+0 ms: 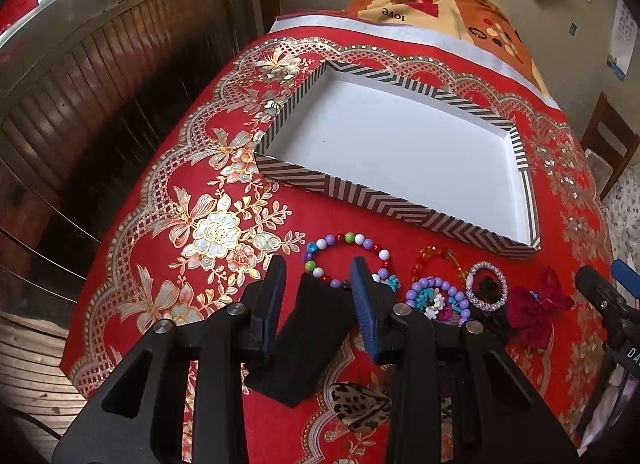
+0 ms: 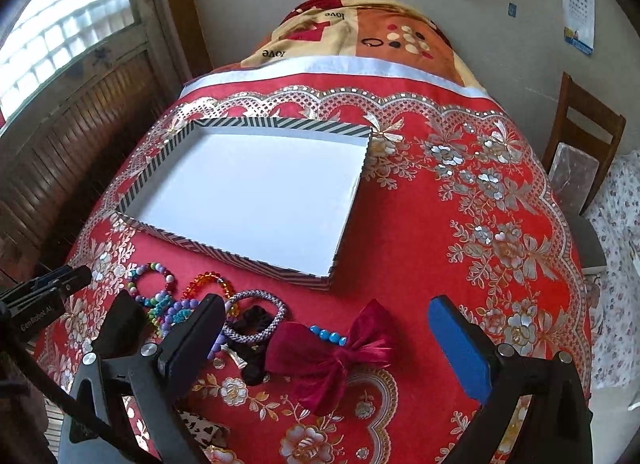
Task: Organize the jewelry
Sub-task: 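Move both tools over the loose bracelets beside the striped tray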
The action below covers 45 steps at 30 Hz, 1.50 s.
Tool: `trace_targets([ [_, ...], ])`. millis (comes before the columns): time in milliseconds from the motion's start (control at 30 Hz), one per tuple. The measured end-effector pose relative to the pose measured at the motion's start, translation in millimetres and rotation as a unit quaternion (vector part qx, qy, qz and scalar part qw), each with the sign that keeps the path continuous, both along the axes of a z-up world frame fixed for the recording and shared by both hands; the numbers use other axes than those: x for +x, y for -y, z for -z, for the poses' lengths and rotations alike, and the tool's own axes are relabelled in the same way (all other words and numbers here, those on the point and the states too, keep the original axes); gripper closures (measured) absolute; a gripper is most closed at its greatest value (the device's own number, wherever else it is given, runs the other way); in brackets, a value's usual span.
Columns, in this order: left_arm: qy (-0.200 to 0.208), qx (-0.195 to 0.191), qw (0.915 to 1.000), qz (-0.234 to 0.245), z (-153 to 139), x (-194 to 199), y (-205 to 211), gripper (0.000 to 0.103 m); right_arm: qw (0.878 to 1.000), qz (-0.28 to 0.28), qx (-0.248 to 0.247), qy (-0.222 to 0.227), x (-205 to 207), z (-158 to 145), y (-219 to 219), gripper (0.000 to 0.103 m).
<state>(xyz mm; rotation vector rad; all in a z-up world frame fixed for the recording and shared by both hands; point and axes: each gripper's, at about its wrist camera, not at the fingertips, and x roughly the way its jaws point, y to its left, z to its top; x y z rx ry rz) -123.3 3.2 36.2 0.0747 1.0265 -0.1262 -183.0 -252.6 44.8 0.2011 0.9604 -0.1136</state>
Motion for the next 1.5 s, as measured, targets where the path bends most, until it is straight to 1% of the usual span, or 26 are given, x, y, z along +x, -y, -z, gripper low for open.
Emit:
trace_targets([
  [500,-0.004,-0.006,0.9999,-0.009,-8.5,-17.5,-6.0,0.071,1.0,-0.026,-0.009,0.002,-13.8,-13.3,-21.3,0.002],
  [833,-0.008,-0.009,0.9998,-0.018,-11.5,-28.2,-13.2,0.071,0.999,-0.04,-0.007,0.015,-20.6,-27.4,-33.7,0.002],
  [1333,-0.009,-0.009,0.9994,-0.031,-11.1,-36.8,-20.6,0.071,0.998,-0.056,-0.006,0.018,-27.1,-31.4,-42.6,0.002],
  [1500,-0.007,-0.008,0.9995,-0.029,-11.6,-38.0,-22.2,0.071,0.998,-0.061,-0.007,0.017,-28.0,-30.7,-46.3,0.002],
])
